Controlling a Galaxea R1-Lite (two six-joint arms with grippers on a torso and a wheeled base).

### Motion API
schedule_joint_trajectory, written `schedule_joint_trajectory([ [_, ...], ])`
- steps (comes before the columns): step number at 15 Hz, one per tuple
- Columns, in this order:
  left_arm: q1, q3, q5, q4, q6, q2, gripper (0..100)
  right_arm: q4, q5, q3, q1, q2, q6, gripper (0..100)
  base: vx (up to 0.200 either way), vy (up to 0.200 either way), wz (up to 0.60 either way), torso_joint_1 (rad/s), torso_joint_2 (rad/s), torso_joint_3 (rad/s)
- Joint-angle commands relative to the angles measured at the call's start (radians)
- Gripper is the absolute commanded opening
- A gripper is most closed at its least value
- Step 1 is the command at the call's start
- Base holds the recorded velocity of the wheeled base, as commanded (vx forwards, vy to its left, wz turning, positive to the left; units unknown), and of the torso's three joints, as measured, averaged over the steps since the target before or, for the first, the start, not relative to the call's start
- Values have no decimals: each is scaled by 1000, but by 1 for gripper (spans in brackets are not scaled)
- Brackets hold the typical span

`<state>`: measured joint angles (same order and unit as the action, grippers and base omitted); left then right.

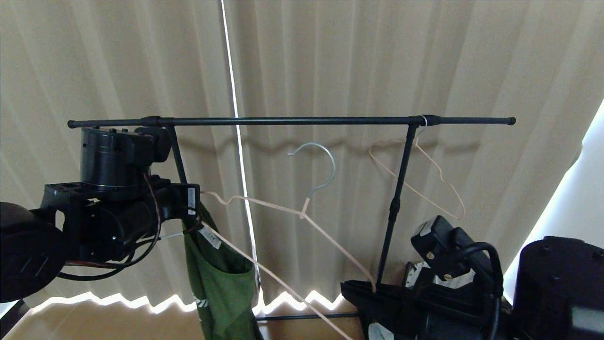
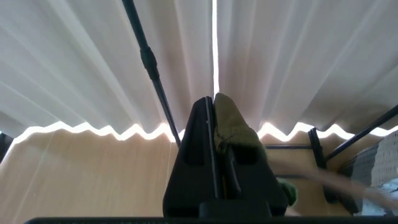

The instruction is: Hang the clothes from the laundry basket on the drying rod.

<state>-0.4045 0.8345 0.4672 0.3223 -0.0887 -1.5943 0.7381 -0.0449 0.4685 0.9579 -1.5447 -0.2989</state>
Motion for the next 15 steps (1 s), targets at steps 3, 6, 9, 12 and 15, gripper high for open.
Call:
schedule_joint_trajectory([
  [3,-2,-3,2,-6,0,31,0,3,-3,30,-2,-78,0,0,0,0,0,0,0,0],
  [6,-2,-29,2,-37,3,74,0,3,-23,75,-22,-133,0,0,0,0,0,0,0,0],
  [9,-2,-51,2,-42,3,88,0,4,-44,110,-28,-175,1,0,0,0,0,0,0,0],
  [12,-36,-54,2,-42,1,102,0,1,-44,140,-28,-198,1,0,0,0,0,0,0,0],
  [15,-100,-52,2,-39,1,112,0,4,-44,151,-28,-218,1,0,0,0,0,0,0,0],
])
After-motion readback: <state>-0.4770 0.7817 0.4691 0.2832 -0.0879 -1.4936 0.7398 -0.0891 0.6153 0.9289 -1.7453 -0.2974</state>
